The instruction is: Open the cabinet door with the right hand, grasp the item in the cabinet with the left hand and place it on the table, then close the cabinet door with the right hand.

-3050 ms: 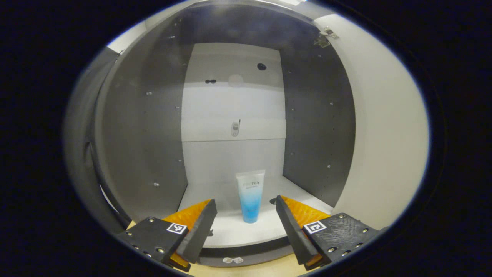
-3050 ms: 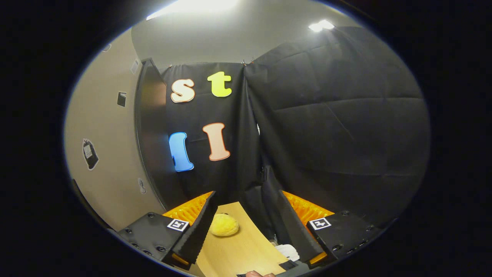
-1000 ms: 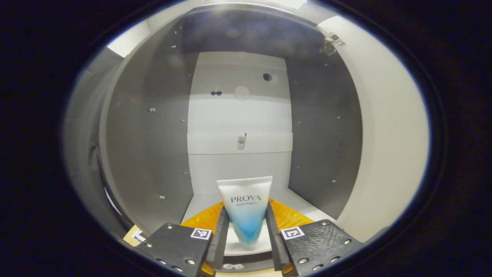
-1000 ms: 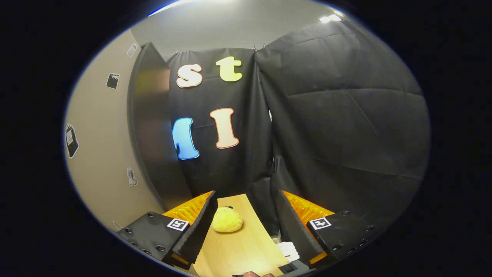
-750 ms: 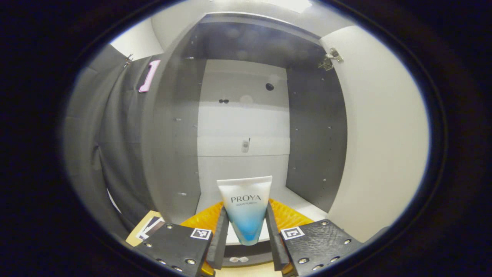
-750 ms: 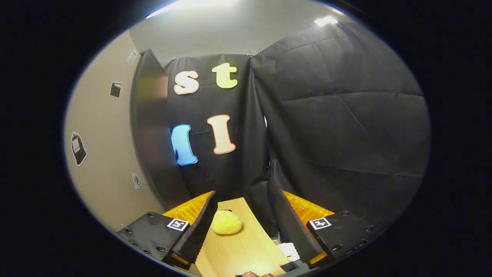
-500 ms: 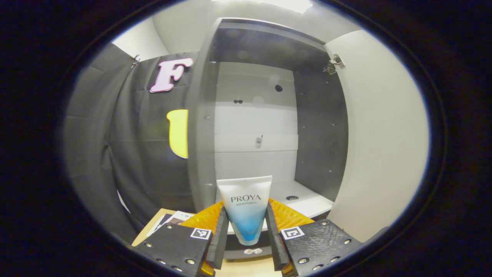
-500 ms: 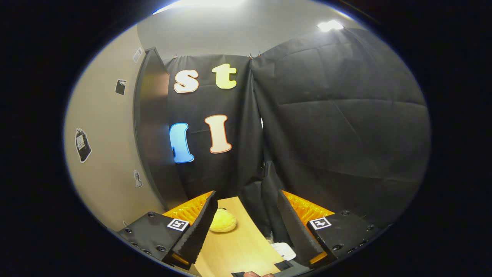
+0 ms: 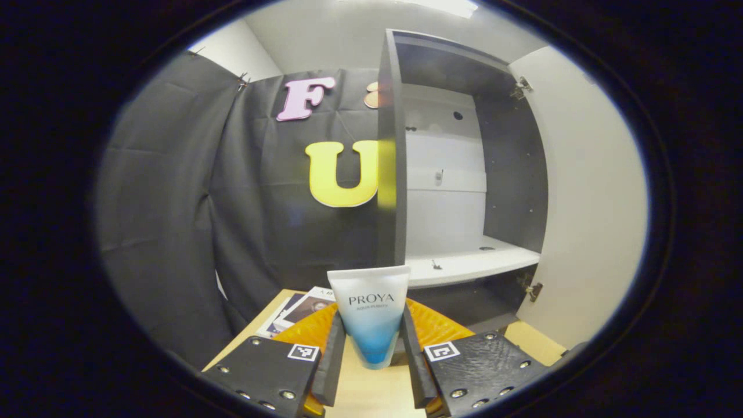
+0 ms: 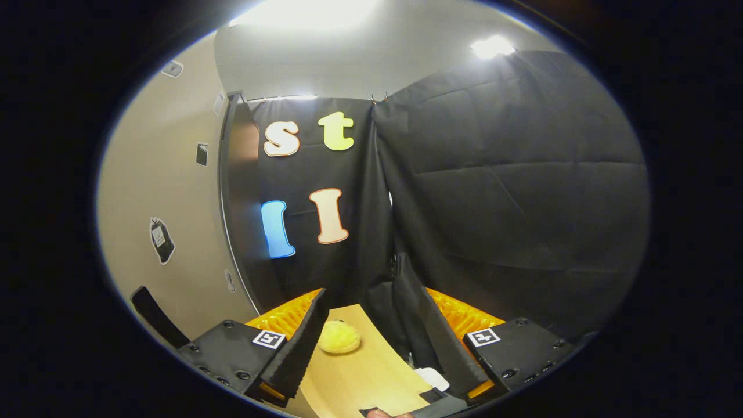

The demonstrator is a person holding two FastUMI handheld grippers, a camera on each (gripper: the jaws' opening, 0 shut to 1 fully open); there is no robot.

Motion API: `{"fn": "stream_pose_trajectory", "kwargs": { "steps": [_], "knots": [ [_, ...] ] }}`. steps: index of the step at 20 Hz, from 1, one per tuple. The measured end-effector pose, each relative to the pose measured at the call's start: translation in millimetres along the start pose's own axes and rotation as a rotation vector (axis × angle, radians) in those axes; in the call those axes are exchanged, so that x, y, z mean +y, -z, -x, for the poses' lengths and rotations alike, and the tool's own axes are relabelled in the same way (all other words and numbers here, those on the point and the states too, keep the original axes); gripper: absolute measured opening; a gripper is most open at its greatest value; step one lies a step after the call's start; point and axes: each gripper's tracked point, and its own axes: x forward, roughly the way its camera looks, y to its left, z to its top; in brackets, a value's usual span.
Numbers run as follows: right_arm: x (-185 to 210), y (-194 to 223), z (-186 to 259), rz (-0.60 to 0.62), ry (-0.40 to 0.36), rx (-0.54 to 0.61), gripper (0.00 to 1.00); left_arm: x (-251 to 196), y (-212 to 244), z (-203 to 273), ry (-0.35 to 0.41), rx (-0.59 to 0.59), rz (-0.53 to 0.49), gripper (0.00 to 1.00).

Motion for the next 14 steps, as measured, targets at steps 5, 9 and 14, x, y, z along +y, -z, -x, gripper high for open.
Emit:
{"fn": "stream_pose_trajectory", "kwargs": {
  "steps": [5, 9, 14],
  "knots": [
    [12.9, 4.2, 20.5, -0.011, -0.02, -0.006, 0.98, 16.7, 80.6, 22.8, -0.007, 0.007, -0.007, 0.51],
    [8.9, 10.2, 34.5, 0.022, -0.016, 0.0, 0.98, 13.6, 166.9, 32.8, -0.034, 0.082, -0.009, 0.51],
    [4.1, 22.5, 45.0, 0.045, -0.009, 0.036, 0.98, -6.3, 228.1, 49.5, 0.037, 0.135, 0.001, 0.52]
  ]
}}
